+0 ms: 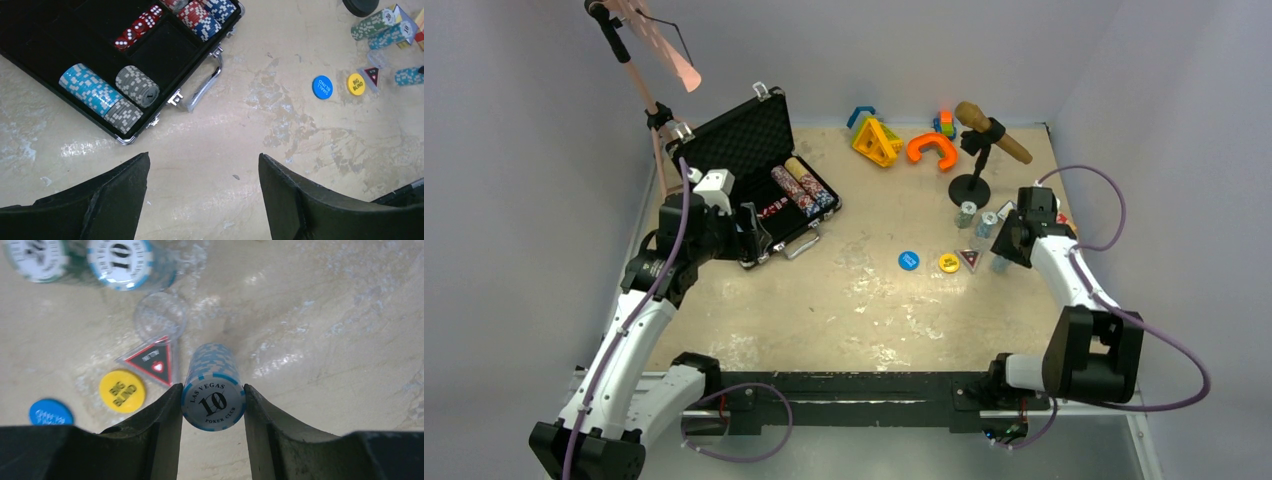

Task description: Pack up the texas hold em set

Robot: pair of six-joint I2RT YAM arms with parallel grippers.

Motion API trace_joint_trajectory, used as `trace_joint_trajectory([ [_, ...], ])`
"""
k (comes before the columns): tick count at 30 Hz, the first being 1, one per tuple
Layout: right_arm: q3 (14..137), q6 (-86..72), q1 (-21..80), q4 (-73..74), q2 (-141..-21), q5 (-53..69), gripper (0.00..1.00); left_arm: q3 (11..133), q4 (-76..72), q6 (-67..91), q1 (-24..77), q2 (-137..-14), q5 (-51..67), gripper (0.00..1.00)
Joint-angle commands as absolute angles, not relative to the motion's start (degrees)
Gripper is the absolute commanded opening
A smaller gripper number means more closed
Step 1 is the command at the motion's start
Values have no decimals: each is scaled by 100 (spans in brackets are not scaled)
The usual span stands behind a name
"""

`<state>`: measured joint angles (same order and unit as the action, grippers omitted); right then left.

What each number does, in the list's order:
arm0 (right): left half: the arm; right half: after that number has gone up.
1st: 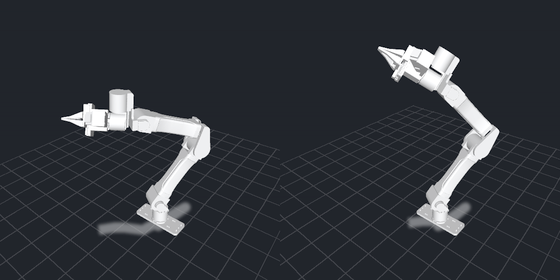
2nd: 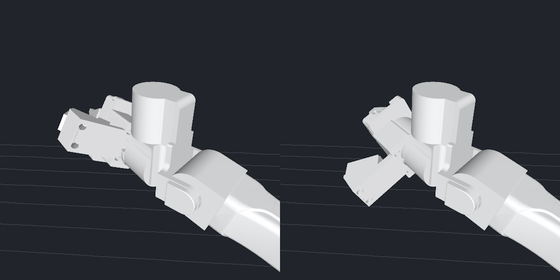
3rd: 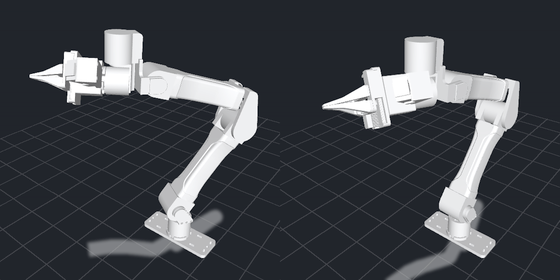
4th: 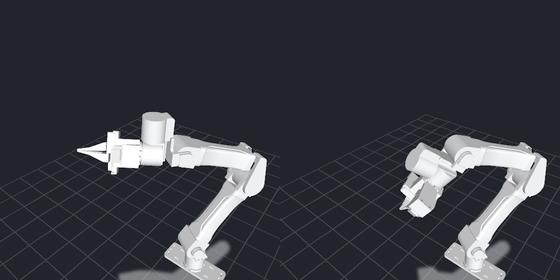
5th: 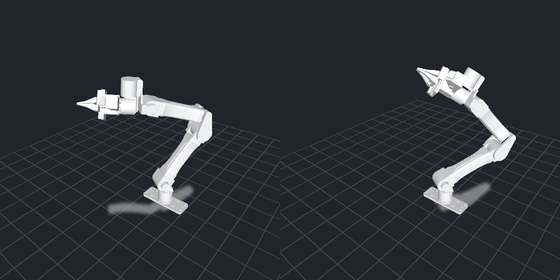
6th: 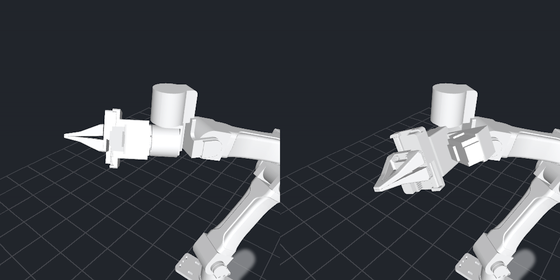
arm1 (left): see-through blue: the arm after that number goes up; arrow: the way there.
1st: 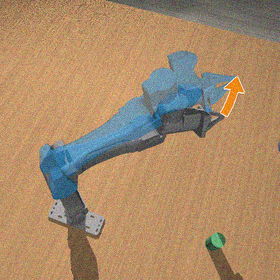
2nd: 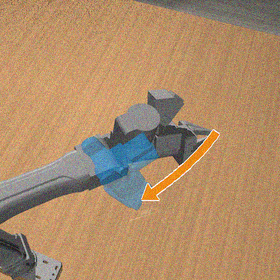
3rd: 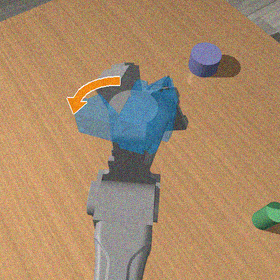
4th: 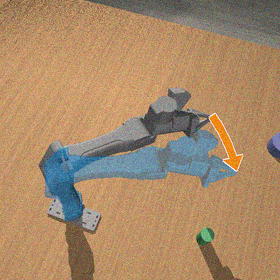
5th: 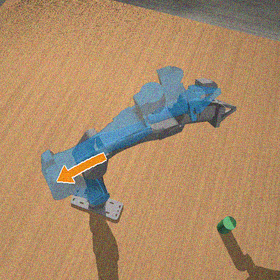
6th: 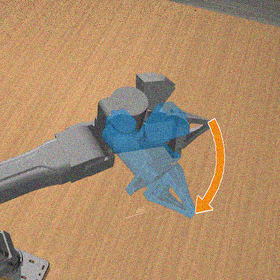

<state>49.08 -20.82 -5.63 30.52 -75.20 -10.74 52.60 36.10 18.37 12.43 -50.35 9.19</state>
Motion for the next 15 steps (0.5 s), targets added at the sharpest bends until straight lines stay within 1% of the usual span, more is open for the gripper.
trace_joint_trajectory([
  [1,5504,-1866,-153,3098,-7072,-181,0,5306,3440,1599,1312,-5073,1534,82],
  [4,5776,-1882,634,3245,-7126,216,0,5259,3284,1504,1608,-5176,1877,80],
  [7,6058,-2138,1145,3132,-7304,1476,0,5187,3001,1415,2007,-5332,2469,80],
  [8,6139,-2247,1397,3034,-7365,1707,0,5192,2934,1390,2119,-5405,2665,81],
  [11,6624,-2296,2286,3123,-7714,1757,0,5129,2599,1373,2461,-5536,3258,81],
  [15,6871,-2514,2982,2701,-8296,2904,0,5017,2044,1541,2801,-5754,4188,81],
])
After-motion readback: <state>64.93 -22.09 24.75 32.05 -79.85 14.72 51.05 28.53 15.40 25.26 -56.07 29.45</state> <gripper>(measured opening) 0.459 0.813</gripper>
